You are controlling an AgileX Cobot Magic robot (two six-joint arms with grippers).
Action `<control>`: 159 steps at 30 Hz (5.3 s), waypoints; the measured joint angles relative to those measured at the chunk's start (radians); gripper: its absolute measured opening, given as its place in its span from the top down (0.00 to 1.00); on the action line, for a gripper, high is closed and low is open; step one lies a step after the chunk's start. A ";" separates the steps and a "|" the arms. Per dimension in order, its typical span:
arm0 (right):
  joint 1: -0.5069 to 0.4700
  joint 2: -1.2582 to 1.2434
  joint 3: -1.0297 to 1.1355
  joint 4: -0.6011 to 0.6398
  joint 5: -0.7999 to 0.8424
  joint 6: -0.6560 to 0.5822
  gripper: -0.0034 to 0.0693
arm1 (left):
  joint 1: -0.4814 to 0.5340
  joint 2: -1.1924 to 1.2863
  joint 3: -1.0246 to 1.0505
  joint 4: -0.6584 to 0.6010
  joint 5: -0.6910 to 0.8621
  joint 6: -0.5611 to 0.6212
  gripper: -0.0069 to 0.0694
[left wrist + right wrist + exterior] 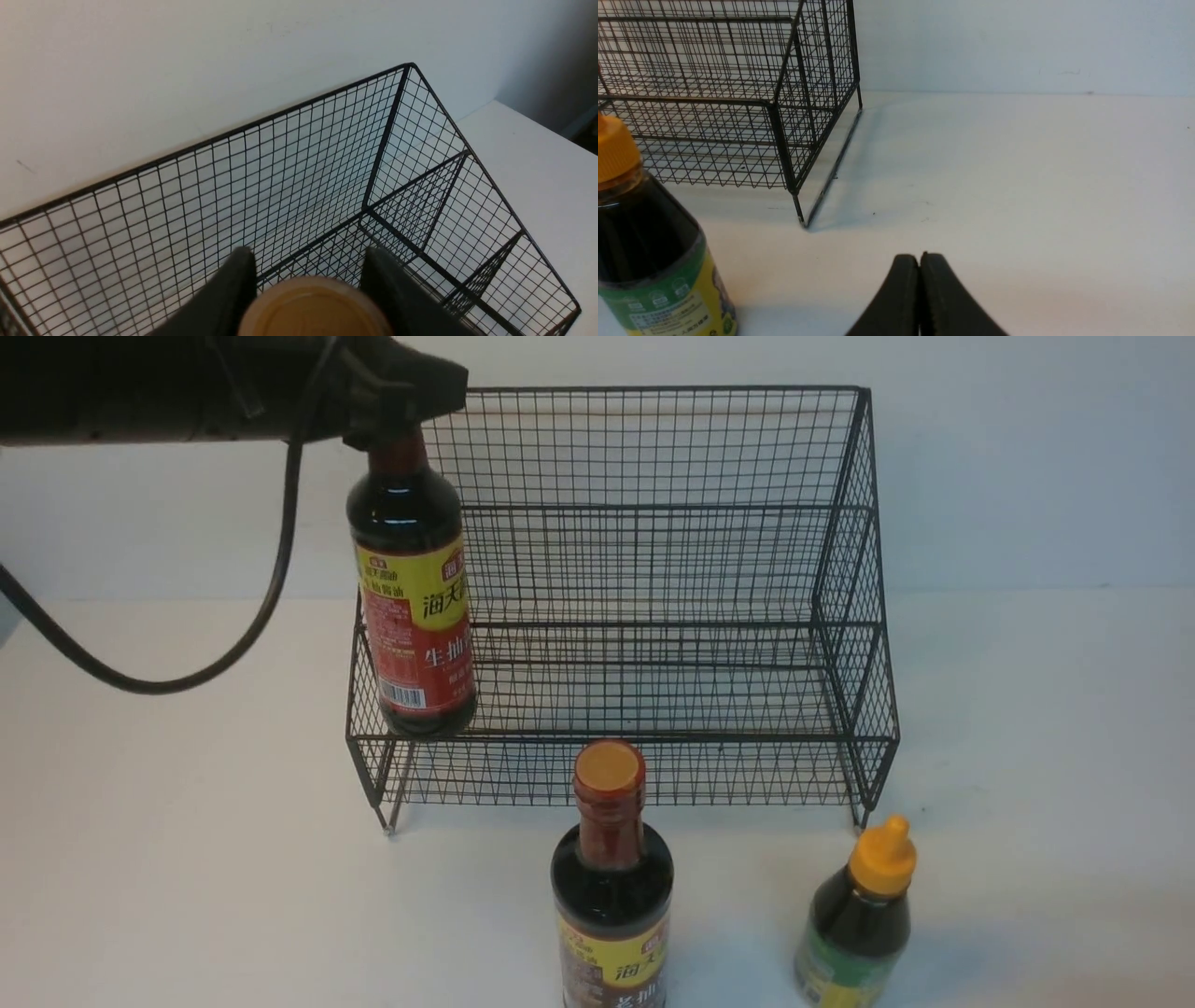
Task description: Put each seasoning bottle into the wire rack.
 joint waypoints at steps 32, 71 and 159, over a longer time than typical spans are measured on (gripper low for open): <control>0.000 0.000 0.000 0.000 0.000 0.000 0.97 | 0.000 0.072 -0.008 0.198 0.229 -0.073 0.56; 0.000 0.000 0.000 0.000 0.000 0.000 0.97 | 0.192 -0.339 -0.008 0.422 0.556 -0.463 0.85; 0.000 0.000 0.000 0.000 0.001 0.000 0.97 | 0.010 -1.572 1.398 1.252 -0.298 -1.219 0.92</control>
